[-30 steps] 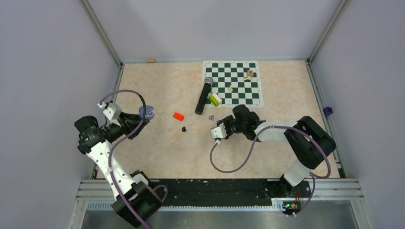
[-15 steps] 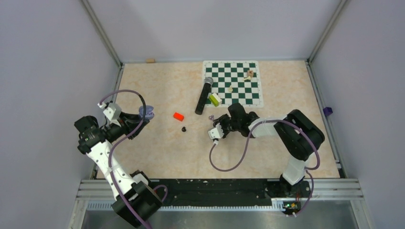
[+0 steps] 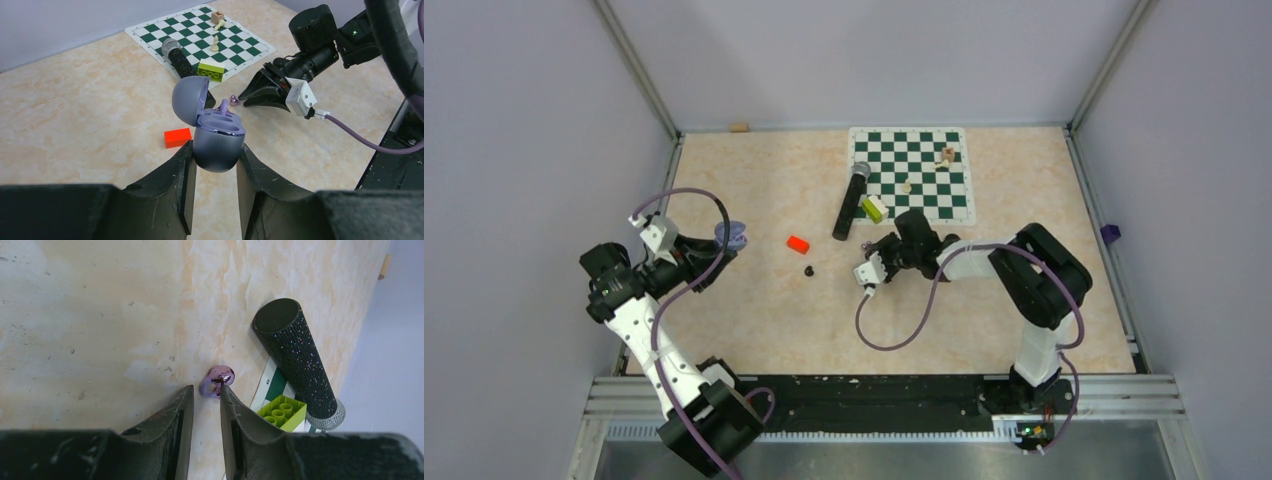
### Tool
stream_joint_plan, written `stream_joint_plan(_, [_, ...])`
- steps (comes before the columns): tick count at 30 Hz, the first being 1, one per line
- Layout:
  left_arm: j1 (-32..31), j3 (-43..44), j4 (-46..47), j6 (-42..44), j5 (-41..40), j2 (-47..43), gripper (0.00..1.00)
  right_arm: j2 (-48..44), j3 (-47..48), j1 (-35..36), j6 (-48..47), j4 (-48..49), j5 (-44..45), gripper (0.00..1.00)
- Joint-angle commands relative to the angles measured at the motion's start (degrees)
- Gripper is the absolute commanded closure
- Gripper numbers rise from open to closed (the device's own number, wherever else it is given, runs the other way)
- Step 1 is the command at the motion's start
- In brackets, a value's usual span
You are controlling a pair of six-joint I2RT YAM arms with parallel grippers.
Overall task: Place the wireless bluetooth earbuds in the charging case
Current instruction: Pick up the earbud from the center of the board.
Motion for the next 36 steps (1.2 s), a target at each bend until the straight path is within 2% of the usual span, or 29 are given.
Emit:
stream_joint_plan(1, [0.5, 0.8, -0.1, 0.2, 8.7, -0.4, 1.0, 1.9, 1.9, 0.5, 0.3, -3.8, 0.2, 0.74])
stream_joint_plan(12, [0.5, 0.8, -0.1, 0.1, 8.7, -0.2, 1.0, 3.6, 4.6, 1.1, 0.1, -8.2, 0.9, 0.8])
stream_joint_plan(26, [0.5, 1.0, 0.0, -0.1, 8.8, 0.2, 1.0, 6.0, 5.9, 2.1, 1.2, -7.5, 4.0, 0.78])
stream_joint_plan(36, [0.6, 1.0, 0.0, 0.1, 8.7, 0.1, 1.0, 7.0, 4.8, 2.4, 5.7, -0.5, 5.3, 0.91])
